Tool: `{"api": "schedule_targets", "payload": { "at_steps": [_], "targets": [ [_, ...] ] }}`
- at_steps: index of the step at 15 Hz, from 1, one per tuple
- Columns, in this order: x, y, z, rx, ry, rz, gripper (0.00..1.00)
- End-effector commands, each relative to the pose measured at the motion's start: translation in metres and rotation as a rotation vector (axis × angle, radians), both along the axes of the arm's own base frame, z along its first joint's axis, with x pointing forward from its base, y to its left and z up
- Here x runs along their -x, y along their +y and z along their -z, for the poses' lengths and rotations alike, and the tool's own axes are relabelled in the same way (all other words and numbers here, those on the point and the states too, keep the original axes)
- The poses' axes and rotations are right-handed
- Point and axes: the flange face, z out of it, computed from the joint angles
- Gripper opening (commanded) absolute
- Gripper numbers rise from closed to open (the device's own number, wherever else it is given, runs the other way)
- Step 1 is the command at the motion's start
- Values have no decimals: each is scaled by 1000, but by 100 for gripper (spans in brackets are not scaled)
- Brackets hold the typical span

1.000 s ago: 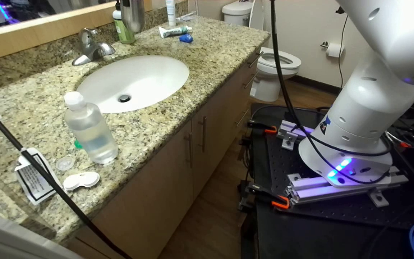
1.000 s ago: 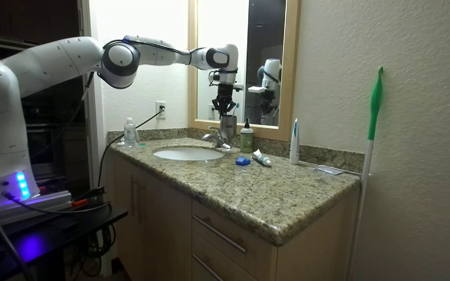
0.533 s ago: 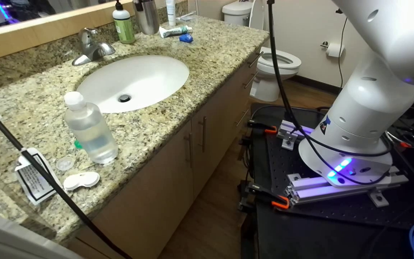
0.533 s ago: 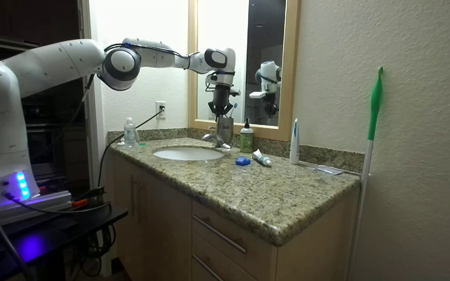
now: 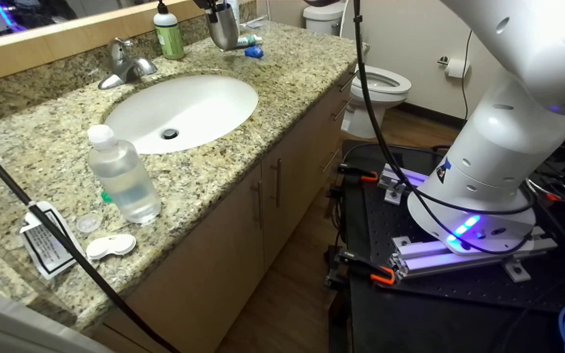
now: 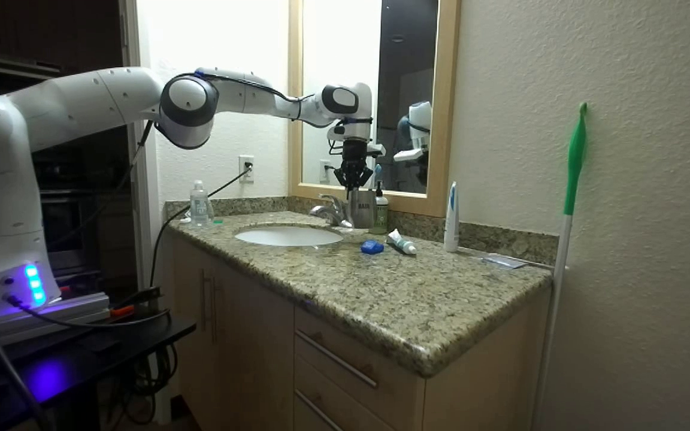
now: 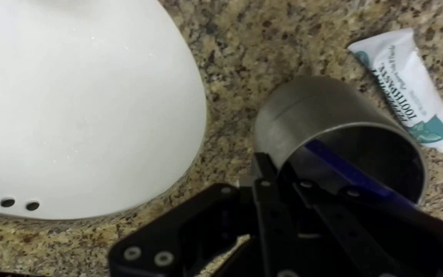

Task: Pick up the silver cup and move it to the left. Pick up the silver cup and move it to the right

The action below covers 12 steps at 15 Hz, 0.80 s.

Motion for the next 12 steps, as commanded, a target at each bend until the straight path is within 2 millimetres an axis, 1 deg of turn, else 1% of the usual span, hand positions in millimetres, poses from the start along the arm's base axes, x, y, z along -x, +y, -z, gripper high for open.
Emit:
{"api": "schedule_targets", "payload": {
  "at_steps": [1,3,5,8,11,12],
  "targets": [
    [-1,-14,-9,8,-94,18,1],
    [-11,-5,-4,-27,-140,4,1],
    [-17,4,1,-49,-145,0,1],
    [-25,15,2,-55,-151,-15,1],
    [-31,17,8,-32,-158,-25,1],
    [-30,14,12,-30,-162,-19,1]
  ]
}}
